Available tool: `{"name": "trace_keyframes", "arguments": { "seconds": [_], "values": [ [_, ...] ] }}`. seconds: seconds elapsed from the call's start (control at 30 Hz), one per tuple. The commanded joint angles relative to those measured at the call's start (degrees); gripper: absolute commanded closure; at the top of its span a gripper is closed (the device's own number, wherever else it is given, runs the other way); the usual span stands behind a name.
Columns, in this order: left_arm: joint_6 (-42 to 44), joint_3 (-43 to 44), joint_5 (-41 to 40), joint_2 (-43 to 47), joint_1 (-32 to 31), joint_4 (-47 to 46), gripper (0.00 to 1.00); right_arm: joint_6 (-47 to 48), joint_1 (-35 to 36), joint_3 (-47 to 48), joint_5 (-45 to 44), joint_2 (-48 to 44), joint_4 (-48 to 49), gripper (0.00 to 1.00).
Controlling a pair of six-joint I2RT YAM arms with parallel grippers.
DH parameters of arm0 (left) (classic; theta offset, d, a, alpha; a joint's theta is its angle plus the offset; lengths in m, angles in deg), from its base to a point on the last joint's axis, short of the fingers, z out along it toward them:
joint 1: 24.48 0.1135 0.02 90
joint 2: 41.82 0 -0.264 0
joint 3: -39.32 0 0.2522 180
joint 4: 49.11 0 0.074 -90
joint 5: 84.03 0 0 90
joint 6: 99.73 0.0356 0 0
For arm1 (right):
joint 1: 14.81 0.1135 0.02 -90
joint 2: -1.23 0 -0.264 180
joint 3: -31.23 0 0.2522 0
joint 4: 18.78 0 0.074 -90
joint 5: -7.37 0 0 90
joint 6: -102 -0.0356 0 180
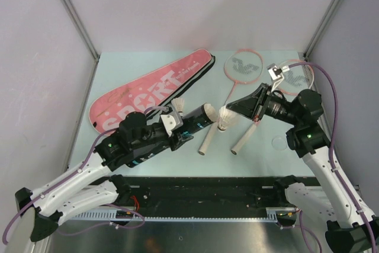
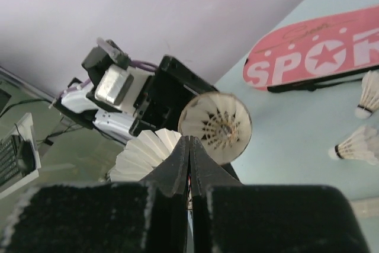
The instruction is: Pack up the badminton gear
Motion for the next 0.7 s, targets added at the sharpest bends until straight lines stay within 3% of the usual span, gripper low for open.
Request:
{"name": "trace_keyframes", "arguments": {
  "seconds": [0.0, 0.27, 0.43, 0.5, 0.67],
  "values": [
    [1.0, 0.0, 4.5, 0.6, -0.3, -3.0, 0.80, -8.5, -2.9, 0.3, -0.3, -0.3, 11.5, 1.00],
    [0.7, -0.2, 7.2, 1.5, -0.4, -3.8, 0.81, -14.6, 0.2, -2.3, -3.1, 3.6, 22.0, 1.00],
    [-0.3, -0.6, 7.2, 2.5, -0.4, -5.0, 0.82, -11.8, 7.7, -5.8, -9.0, 6.3, 27.0, 1.00],
    [-0.6, -1.0, 7.4, 3.5, -0.4, -6.1, 0.82, -13.0, 8.8, -9.9, -11.7, 7.0, 33.6, 1.00],
    [-2.1, -2.5, 6.8, 4.9, -0.4, -8.5, 0.82, -5.1, 14.0, -11.5, -19.7, 8.9, 30.2, 0.77]
  ]
}}
